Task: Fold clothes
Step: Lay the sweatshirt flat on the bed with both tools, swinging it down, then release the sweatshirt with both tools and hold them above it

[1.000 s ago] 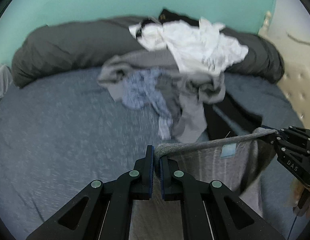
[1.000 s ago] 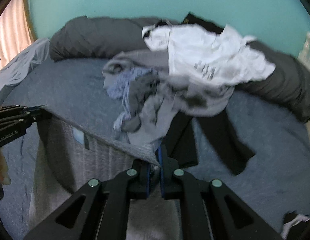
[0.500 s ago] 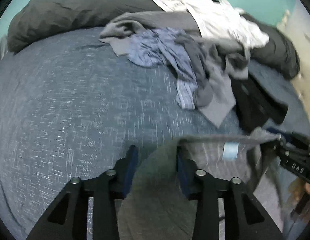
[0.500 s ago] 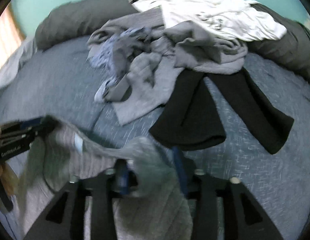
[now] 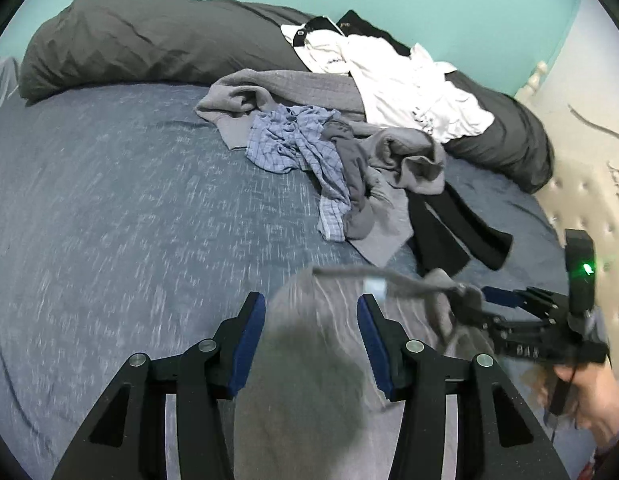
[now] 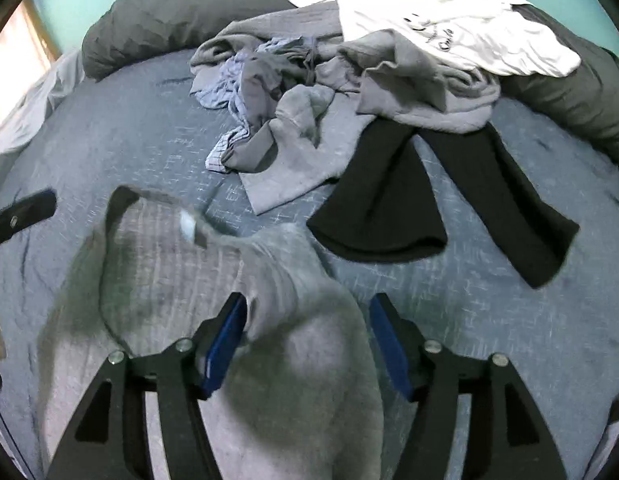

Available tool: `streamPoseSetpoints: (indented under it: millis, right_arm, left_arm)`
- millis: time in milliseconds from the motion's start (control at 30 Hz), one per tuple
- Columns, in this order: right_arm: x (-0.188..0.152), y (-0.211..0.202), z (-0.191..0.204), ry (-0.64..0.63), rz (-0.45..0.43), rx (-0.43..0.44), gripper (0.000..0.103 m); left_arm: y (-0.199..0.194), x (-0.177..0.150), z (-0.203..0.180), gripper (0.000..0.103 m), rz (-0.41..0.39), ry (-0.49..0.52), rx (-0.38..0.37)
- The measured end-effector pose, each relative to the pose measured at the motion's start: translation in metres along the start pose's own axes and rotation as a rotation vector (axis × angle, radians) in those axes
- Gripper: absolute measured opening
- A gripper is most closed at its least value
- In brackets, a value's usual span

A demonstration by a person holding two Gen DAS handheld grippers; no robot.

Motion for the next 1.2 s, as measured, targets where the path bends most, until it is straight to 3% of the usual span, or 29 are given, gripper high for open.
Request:
streamPoseSetpoints:
  millis: [100,233,533,667,867,1000,1067,1200]
  right_arm:
    - [-0.004,-0.023,-0.010,0.153,-0.030,0.097,0.065]
    - [-0.030,-0.062,-0.013,0.232,-0.098,0.212,0.065]
    - [-0.158,-0.133,-0.041,0.338,-0.180,0.289,0.065]
    - [-0.214,-0.166,-0.039,0.371,-0.188,0.375,0.065]
    - [-0.266,-0.205,-0.039,0.418,-0.276,0.417,0.065]
    - [-0.292,-0.204,-0.041,0.437,-0.276,0.426,0.065]
    - [-0.298,-0.198,-0.038,0.417,-0.253,0.429,0.065]
    - [-0.303,-0.189,-0.036,0.386,-0.230,0.426,0.066]
  left_arm:
    - [-0.026,-0.021,-0.003,0.052,-0.011,0.009,-0.012]
    - [-0.060,-0.065,-0.003,0.052,0.003,0.025,-0.011]
    - [-0.121,-0.180,0.008,0.052,0.080,-0.038,-0.001]
    - [-0.138,-0.224,0.010,0.052,0.127,-0.062,0.008]
    - [-0.156,-0.279,-0.005,0.052,0.190,-0.062,-0.005]
    - [-0.167,-0.310,-0.018,0.050,0.236,-0.054,-0.009]
    - [-0.171,-0.321,-0.023,0.042,0.254,-0.052,-0.006]
    - [-0.178,-0.337,-0.030,0.041,0.269,-0.064,-0.001]
Point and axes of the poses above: each gripper's, at about its wrist camera, not at the fingertips, and y roughly the way its jaws point, z to its left, x to its top, the point moved 10 cm from there along y, roughly the way its jaws point, and after that the axes turned 14 degrees about y, right-handed, at the moved point
